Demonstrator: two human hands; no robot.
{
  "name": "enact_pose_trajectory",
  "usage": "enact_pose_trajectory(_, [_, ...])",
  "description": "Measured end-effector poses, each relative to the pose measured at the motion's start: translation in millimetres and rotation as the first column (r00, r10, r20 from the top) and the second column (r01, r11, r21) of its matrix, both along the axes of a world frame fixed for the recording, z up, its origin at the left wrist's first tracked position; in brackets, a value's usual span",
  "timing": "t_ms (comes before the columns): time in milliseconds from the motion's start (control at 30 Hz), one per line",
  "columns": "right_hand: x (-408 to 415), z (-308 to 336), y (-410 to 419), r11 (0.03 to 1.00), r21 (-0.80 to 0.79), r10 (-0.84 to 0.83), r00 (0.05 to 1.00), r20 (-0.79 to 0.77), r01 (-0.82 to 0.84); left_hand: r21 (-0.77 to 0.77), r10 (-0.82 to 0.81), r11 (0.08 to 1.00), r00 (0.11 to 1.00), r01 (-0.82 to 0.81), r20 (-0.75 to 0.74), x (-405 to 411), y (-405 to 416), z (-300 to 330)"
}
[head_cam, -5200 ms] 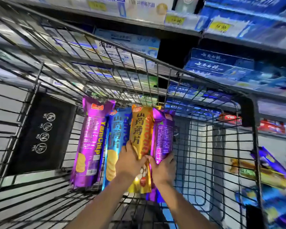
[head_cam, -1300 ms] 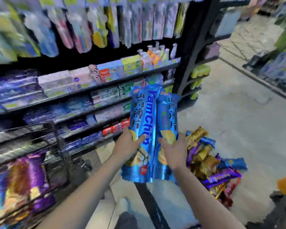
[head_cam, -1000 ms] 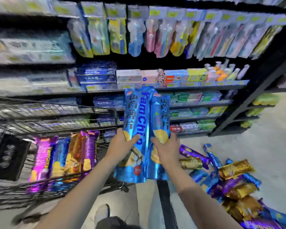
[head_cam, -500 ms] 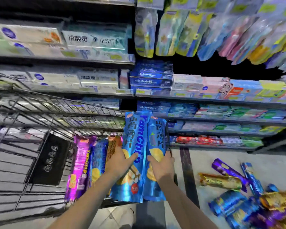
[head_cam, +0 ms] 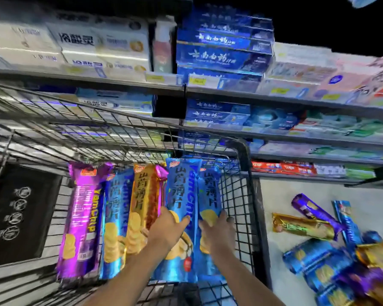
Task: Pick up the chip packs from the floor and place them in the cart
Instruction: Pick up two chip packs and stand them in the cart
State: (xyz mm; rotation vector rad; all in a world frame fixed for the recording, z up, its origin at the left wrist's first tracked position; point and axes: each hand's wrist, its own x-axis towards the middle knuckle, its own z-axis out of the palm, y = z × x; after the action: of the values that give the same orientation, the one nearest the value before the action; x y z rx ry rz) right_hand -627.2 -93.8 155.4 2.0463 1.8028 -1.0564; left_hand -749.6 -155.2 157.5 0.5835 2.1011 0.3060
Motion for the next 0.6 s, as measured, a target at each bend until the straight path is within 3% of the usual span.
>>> enact_pose_trajectory(300, [10,-51,-9,1.000,0.012,0.013,0.998,0.063,-0.013,-0.030,-0.076,0.997,0.997,0.075,-0.023,6,3,-49])
enact_pose_trajectory(467, [10,-30,-5,0.996,0.033,0.085,0.995,0.058,-0.087,-0.061,-0.078,0.995,0.997,0.078,0.005,2,4,-28])
enact_pose_trajectory(600, [6,12,4,0.975,0.105,0.194,0.981,0.026,-0.196,-0.039,-0.139,0.990,0.982,0.135,-0.125,-7,8,16])
